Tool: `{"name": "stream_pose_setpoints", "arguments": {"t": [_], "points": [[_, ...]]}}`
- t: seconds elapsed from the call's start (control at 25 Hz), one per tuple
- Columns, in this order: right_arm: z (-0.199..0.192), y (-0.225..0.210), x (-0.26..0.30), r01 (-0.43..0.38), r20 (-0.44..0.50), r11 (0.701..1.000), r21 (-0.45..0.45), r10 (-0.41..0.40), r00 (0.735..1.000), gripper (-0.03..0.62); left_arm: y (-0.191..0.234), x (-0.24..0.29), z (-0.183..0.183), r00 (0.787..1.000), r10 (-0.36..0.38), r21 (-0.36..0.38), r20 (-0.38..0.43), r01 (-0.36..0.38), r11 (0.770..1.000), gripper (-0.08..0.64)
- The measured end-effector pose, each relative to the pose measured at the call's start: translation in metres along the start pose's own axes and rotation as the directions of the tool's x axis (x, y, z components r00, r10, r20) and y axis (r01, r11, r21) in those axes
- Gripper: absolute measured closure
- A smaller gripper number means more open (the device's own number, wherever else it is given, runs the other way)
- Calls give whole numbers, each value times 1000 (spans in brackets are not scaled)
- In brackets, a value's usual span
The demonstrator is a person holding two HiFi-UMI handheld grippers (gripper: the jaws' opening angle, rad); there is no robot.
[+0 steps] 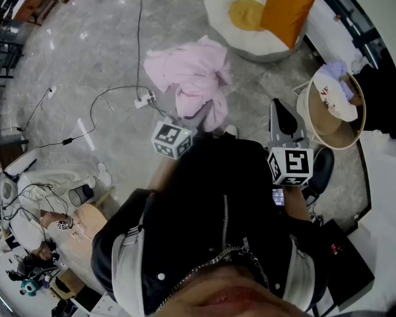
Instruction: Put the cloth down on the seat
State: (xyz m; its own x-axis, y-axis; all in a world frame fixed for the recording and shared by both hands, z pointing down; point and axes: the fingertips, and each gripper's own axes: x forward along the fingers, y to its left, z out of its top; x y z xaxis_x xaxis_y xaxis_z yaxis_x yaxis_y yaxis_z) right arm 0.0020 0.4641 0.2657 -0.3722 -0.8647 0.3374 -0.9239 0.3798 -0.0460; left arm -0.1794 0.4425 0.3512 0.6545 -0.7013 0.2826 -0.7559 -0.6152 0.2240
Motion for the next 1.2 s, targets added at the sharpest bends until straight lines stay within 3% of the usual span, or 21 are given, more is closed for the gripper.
{"name": "stream_pose_setpoints", "arguments": {"t": [0.36,1.2], "points": [[9,-7,-5,13,65,998,64,-17,998,592,0,4,5,1000,-10,14,-5,11,1000,344],[-3,-32,-12,-1,23,996,92,-1,1000,593,-21,32,10,998,-31,35,-60,33,999,344]]}}
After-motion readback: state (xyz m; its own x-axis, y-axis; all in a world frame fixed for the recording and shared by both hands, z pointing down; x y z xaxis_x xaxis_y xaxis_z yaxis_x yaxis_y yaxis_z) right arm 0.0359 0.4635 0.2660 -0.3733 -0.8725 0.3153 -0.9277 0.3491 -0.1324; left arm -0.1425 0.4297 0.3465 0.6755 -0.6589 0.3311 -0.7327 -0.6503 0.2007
